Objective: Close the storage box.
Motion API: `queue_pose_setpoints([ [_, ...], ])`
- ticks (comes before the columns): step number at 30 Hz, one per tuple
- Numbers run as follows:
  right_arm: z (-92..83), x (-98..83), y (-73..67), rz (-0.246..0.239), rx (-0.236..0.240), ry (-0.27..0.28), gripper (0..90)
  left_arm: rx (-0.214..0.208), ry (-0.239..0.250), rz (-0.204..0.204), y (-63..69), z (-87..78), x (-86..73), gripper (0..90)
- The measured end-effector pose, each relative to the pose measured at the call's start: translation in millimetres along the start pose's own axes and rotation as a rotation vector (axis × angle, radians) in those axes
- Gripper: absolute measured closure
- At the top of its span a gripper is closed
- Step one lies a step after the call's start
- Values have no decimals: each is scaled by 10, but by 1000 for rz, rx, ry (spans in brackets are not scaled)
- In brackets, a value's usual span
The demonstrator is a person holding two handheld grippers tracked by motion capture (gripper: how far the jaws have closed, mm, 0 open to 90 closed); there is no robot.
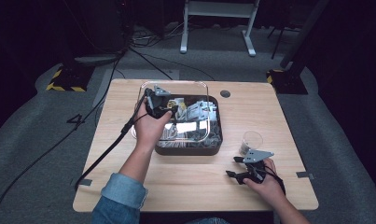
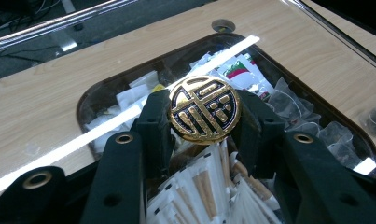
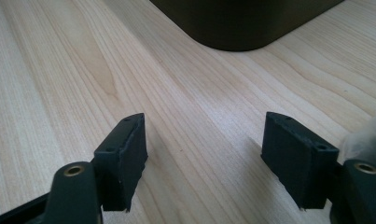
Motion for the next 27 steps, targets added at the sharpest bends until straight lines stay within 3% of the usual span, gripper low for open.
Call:
queue_pose_setpoints([
  [12, 0, 0, 0, -1, 0, 0, 310, -6, -14, 10, 202, 353, 9, 585],
  [19, 0, 0, 0, 0, 0, 0, 310, -8, -20, -1, 225, 548, -47, 585],
  [24, 0, 0, 0, 0, 0, 0, 310, 11, -46, 23, 232, 683, -116, 585],
  [27, 0, 0, 0, 0, 0, 0, 310, 15, -64, 17, 253, 750, -166, 585],
])
Point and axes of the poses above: each handheld gripper's, and its own axes: z roughly forward along the jaws, x roughly out of its top, y roughly to its right, the point moved 2 cm from there along z, roughly forward along the jaws, and after that the axes turned 6 degrees about y, right-handed, at the moved point
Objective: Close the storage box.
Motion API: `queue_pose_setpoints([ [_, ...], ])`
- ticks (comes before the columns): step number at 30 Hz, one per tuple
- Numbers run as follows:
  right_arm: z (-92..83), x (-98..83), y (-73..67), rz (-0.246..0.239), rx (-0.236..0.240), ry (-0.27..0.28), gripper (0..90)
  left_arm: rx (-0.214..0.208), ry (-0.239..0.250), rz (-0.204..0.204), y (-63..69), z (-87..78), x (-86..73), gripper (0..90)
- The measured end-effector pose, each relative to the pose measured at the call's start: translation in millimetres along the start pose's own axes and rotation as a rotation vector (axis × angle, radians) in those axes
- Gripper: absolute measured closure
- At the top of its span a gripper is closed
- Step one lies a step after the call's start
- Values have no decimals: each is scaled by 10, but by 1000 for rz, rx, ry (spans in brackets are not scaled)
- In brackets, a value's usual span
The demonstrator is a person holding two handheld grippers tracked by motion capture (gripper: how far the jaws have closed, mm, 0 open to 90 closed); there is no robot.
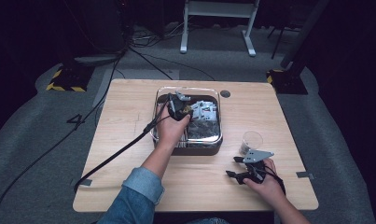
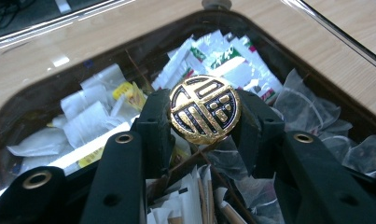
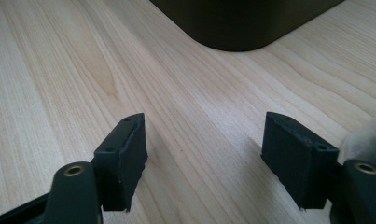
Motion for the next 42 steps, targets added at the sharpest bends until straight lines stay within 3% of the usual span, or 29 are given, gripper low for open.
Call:
queue_pose_setpoints([
  [3, 0, 0, 0, 0, 0, 0, 310, 8, -14, 17, 1, 51, -28, 585],
  [11, 0, 0, 0, 0, 0, 0, 310, 33, -40, 10, -14, 127, -66, 585],
  [26, 0, 0, 0, 0, 0, 0, 310, 27, -74, -18, 24, 206, -128, 585],
  [42, 0, 0, 0, 0, 0, 0, 310, 25, -87, -1, 40, 215, -156, 584],
])
Point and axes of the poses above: each handheld gripper's, and its own axes: z roughly forward along the jaws, x roughly out of its top, y roughly to its right, the point moved 2 cm from there along z, roughly forward along the jaws, and after that the axes turned 6 degrees about y, right-handed, at the moved point
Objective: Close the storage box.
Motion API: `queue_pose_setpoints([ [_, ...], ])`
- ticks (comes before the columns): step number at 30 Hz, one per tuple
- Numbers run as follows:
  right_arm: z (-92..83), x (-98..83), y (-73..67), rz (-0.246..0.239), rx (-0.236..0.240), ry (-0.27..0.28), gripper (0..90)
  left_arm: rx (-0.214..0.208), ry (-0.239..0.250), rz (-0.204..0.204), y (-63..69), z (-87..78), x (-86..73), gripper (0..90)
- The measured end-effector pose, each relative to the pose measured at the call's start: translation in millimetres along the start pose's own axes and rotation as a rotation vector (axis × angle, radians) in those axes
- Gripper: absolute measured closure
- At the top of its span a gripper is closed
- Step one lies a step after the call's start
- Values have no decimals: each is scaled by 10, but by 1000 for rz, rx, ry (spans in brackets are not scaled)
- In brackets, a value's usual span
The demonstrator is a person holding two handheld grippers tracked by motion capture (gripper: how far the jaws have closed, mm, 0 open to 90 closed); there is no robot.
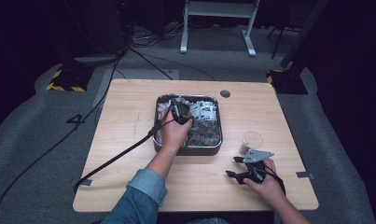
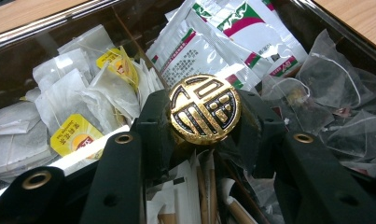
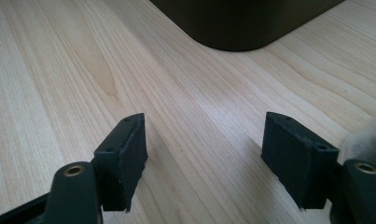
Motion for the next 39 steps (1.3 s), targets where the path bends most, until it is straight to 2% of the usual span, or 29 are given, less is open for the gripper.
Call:
queue_pose_setpoints([
  [5, 0, 0, 0, 0, 0, 0, 310, 0, -6, 14, -1, 10, -15, 584],
  [11, 0, 0, 0, -1, 0, 0, 310, -21, -7, 3, -25, 29, -4, 584],
  [22, 0, 0, 0, 0, 0, 0, 310, -23, -4, 16, -33, 30, -5, 580],
  [23, 0, 0, 0, 0, 0, 0, 310, -28, -5, 8, -32, 30, -7, 580],
  [29, 0, 0, 0, 0, 0, 0, 310, -42, -2, 16, -51, 36, -9, 576],
  [32, 0, 0, 0, 0, 0, 0, 310, -78, 1, -5, -74, 24, -14, 548],
  [37, 0, 0, 0, 0, 0, 0, 310, -66, 24, -12, -89, -17, 1, 449],
  [39, 0, 0, 0, 0, 0, 0, 310, -77, 45, -10, -85, -60, 25, 431],
])
Point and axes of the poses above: each handheld gripper's, and its own axes: z roughly forward along the jaws, x roughly out of its top, y roughly to its right, the point moved 2 cm from there along z, roughly forward along the jaws, and after that the axes turned 6 degrees about y, right-handed, at the moved point
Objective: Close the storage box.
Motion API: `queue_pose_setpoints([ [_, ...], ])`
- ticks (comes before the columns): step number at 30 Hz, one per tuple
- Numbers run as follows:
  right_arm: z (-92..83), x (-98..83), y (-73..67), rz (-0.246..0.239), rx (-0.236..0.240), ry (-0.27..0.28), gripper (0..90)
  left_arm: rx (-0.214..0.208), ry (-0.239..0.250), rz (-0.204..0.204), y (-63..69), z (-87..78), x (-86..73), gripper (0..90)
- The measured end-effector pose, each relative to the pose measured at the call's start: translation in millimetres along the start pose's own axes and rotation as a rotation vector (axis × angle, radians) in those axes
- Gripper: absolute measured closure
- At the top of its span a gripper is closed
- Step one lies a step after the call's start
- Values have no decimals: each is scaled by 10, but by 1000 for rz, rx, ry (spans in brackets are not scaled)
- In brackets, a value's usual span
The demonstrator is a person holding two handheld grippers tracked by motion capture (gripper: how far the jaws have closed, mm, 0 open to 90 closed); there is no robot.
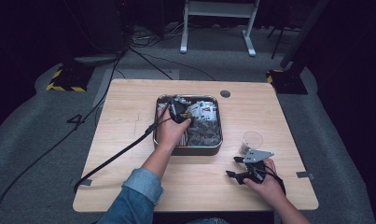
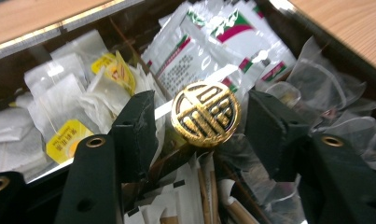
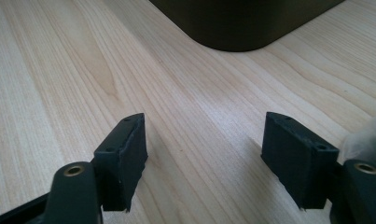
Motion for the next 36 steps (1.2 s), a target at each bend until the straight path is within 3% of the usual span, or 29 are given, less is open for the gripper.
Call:
queue_pose_setpoints([
  [4, 0, 0, 0, 0, 0, 0, 310, -41, 32, 14, 29, -94, 40, 398],
  [12, 1, 0, 6, -1, 6, 1, 311, -68, 80, 86, 120, -429, 53, 344],
  [18, 5, 3, 6, -8, 10, -1, 310, -126, 115, 76, 93, -661, 25, 328],
  [21, -3, -2, 41, -34, 46, -2, 310, -145, 124, 62, 52, -764, -17, 328],
  [32, -9, -6, 48, -37, 53, -1, 310, -106, 158, 64, -22, -1284, -423, 326],
  [36, -7, -4, 49, -38, 53, -1, 310, -128, 155, 88, -7, -1397, -610, 331],
])
Point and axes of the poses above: each handheld gripper's, and its own axes: z roughly forward along the jaws, x roughly out of its top, y roughly to its right, the point moved 2 cm from there along z, roughly forward along the jaws, and after that the axes turned 6 degrees about y, right-handed, at the moved point
